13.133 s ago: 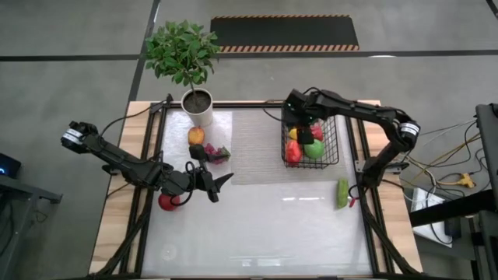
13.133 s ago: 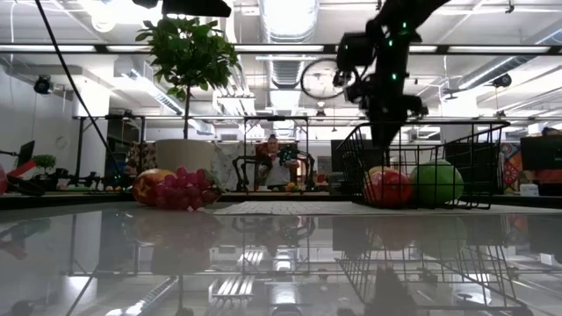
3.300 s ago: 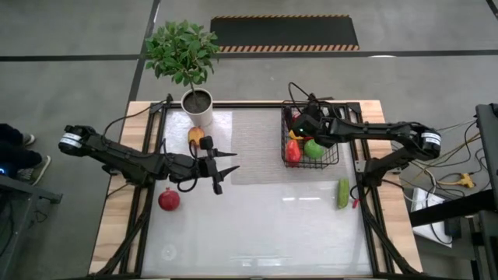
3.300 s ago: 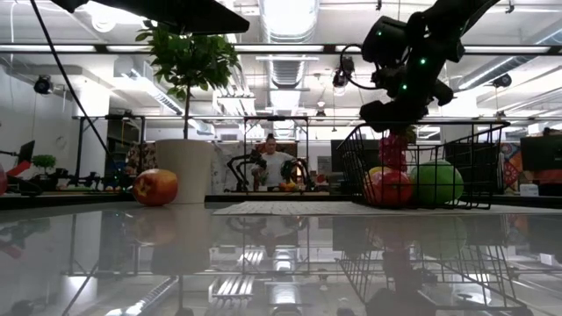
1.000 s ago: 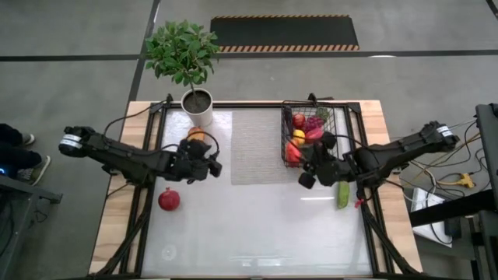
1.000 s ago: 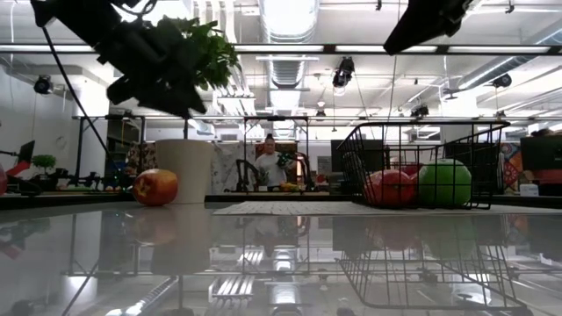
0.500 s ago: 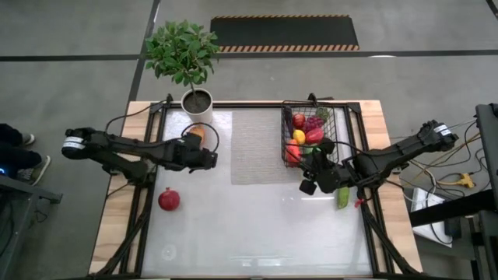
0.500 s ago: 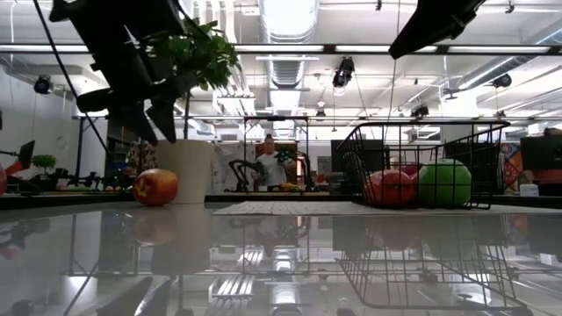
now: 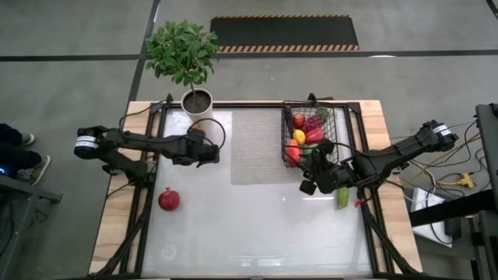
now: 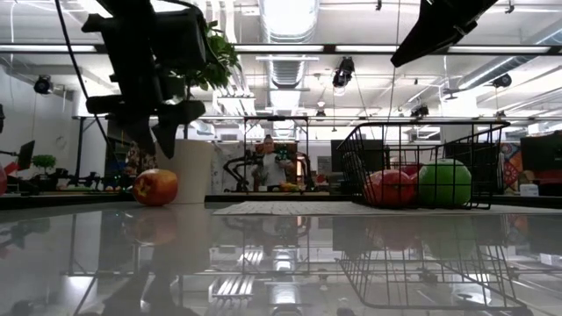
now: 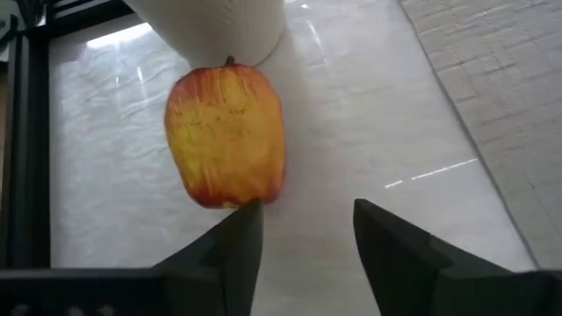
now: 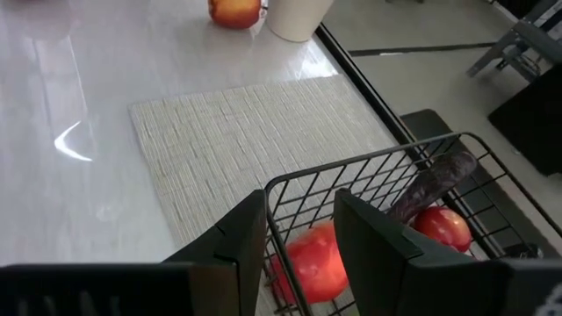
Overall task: Build produce basket
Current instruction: Put the yellow apple into the wire basket
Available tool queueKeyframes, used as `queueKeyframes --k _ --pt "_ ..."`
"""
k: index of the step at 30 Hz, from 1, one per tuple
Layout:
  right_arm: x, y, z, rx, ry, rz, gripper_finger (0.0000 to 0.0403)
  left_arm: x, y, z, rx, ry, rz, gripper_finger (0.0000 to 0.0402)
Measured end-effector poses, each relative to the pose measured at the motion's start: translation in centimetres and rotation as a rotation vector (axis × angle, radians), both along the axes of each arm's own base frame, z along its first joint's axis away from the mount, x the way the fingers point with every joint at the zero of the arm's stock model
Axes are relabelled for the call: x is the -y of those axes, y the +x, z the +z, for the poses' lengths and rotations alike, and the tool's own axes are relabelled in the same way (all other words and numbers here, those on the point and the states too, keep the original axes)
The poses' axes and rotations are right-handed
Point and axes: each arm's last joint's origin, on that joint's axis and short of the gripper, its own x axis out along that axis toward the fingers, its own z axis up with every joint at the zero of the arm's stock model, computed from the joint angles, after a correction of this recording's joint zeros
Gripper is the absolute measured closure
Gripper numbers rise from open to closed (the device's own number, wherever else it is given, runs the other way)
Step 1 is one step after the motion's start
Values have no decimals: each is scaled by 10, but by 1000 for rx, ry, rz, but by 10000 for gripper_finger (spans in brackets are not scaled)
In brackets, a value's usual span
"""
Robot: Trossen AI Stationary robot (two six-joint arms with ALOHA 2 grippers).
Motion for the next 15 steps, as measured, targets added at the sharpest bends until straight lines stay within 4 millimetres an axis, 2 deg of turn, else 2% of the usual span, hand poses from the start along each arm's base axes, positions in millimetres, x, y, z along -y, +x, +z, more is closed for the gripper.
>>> queueKeyframes --k 3,10,15 --pt "0 0 0 -3 -4 3 280 -4 -1 -1 -3 -3 18 206" --pt "0 0 0 -17 -23 19 279 -19 -3 -4 -11 -8 82 97" --pt "0 0 0 -21 -28 23 273 -34 -3 -15 -40 -9 140 54"
